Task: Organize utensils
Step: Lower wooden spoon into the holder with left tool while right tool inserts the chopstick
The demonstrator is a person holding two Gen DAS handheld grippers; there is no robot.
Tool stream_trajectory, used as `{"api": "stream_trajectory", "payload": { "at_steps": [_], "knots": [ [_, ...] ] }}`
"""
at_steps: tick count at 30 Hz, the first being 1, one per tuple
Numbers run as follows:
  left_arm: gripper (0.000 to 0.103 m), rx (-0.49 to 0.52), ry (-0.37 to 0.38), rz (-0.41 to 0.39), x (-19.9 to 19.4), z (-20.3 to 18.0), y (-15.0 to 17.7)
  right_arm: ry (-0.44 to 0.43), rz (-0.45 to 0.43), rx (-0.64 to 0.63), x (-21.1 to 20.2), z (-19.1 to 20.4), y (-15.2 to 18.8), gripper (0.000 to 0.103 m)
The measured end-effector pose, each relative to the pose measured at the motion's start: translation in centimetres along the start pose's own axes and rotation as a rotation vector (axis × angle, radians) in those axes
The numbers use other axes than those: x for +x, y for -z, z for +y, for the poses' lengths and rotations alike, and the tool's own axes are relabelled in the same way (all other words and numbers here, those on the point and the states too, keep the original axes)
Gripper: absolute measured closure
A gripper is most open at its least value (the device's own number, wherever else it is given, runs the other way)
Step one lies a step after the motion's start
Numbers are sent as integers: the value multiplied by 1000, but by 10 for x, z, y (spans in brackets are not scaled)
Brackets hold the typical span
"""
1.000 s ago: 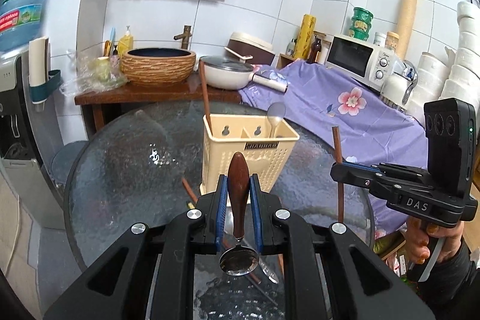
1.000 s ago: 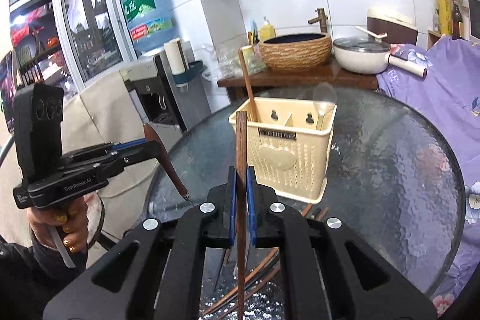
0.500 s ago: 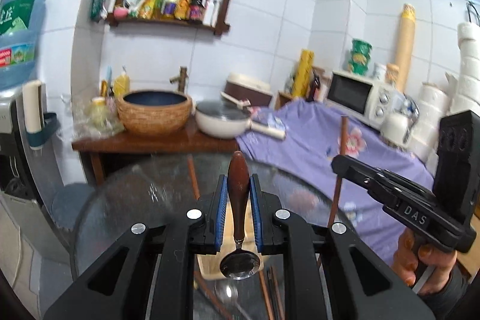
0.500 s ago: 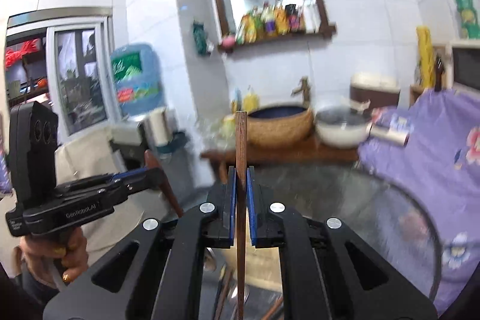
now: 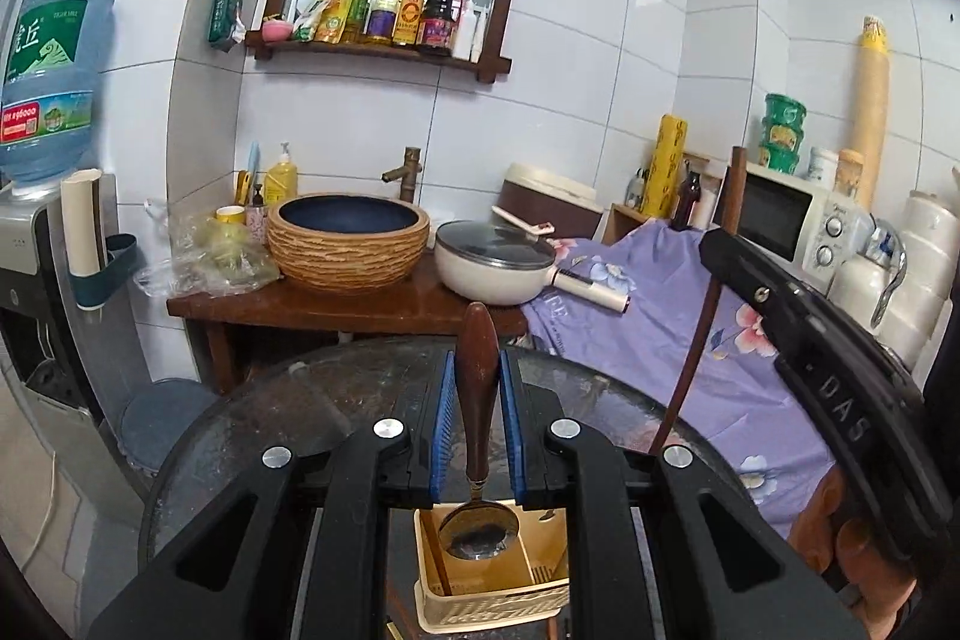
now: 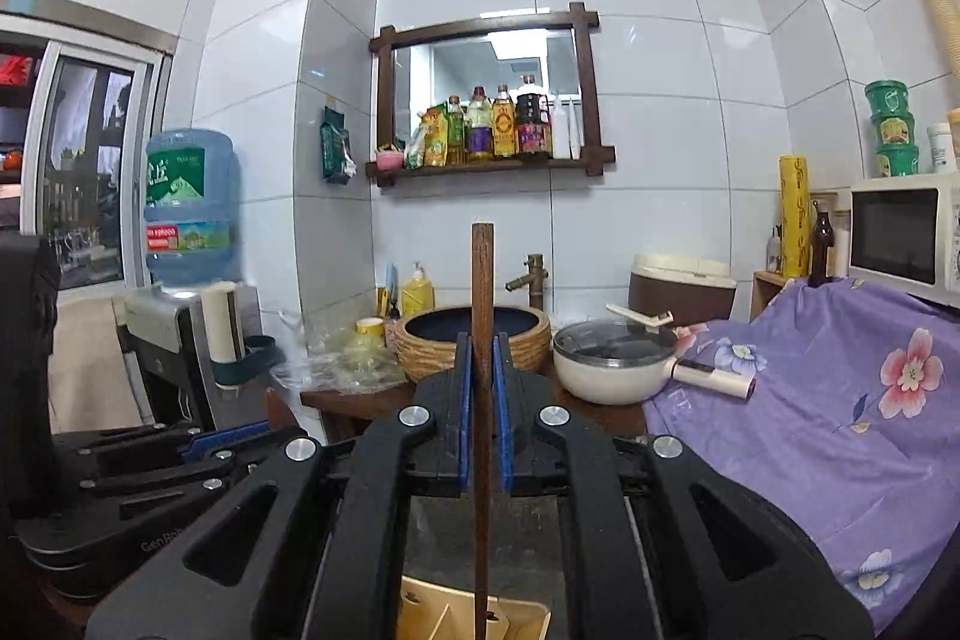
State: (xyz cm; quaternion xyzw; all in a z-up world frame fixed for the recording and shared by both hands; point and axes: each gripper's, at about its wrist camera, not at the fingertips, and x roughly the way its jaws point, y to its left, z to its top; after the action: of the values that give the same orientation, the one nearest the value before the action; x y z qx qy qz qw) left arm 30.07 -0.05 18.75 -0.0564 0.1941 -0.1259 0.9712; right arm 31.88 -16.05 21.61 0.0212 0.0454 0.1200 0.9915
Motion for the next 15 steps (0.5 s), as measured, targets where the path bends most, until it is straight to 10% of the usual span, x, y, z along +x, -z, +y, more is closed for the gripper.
{"api": "stream_trajectory", "payload": {
  "at_steps": [15],
  "knots": [
    [89, 8, -9, 108, 34, 5, 53, 3, 161, 29, 17, -10, 86, 96]
  ]
}}
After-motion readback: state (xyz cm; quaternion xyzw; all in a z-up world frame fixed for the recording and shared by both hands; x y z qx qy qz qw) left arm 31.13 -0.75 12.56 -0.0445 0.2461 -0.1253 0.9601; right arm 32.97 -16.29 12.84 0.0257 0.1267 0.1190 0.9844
